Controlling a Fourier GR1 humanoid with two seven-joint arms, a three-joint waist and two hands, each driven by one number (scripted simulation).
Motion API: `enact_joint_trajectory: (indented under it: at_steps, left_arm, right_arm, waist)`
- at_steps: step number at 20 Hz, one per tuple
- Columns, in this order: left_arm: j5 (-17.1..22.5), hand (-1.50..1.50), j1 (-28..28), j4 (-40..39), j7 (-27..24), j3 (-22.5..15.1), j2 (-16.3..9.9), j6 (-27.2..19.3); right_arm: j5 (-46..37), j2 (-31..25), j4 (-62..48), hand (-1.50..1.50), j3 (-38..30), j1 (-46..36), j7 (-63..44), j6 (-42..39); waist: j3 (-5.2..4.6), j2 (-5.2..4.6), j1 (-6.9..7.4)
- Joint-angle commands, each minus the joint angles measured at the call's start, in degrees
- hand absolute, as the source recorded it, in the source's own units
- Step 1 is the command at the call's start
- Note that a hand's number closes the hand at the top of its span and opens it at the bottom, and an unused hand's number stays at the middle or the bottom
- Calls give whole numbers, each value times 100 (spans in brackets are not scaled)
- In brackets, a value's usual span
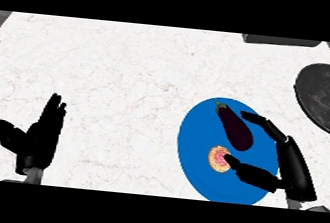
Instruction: Pick the eggplant from the plate and place it in the pan
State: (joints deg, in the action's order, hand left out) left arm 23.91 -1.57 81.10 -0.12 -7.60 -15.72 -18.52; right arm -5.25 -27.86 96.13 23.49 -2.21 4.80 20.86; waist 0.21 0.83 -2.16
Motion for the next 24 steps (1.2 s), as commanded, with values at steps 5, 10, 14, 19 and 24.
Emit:
enact_joint_trajectory:
  at_steps: [5,10,14,19,24]
  left_arm:
    - [-96,0,-13,68,502,-275,248,-185]
    - [-39,0,-265,-2,292,-222,183,161]
    - [-263,0,-165,-104,172,-466,474,-4]
    - [-188,0,-47,-52,323,-352,385,38]
    - [-227,0,233,-566,80,-187,418,205]
  right_arm:
    - [-2105,-161,1084,-150,468,199,-2175,802]
    - [-2517,-68,752,-150,232,-1091,-3827,-86]
    - [-2057,-342,410,-150,127,-1938,-4581,-1389]
    - [-1711,-646,-273,-150,555,-2628,-5357,-3105]
    - [-1465,-200,-988,-150,553,-3621,-5720,-4131]
  waist:
    - [-34,-61,162]
    - [-36,-82,298]
    - [-39,-98,326]
    - [-47,-125,464]
    - [-33,-114,322]
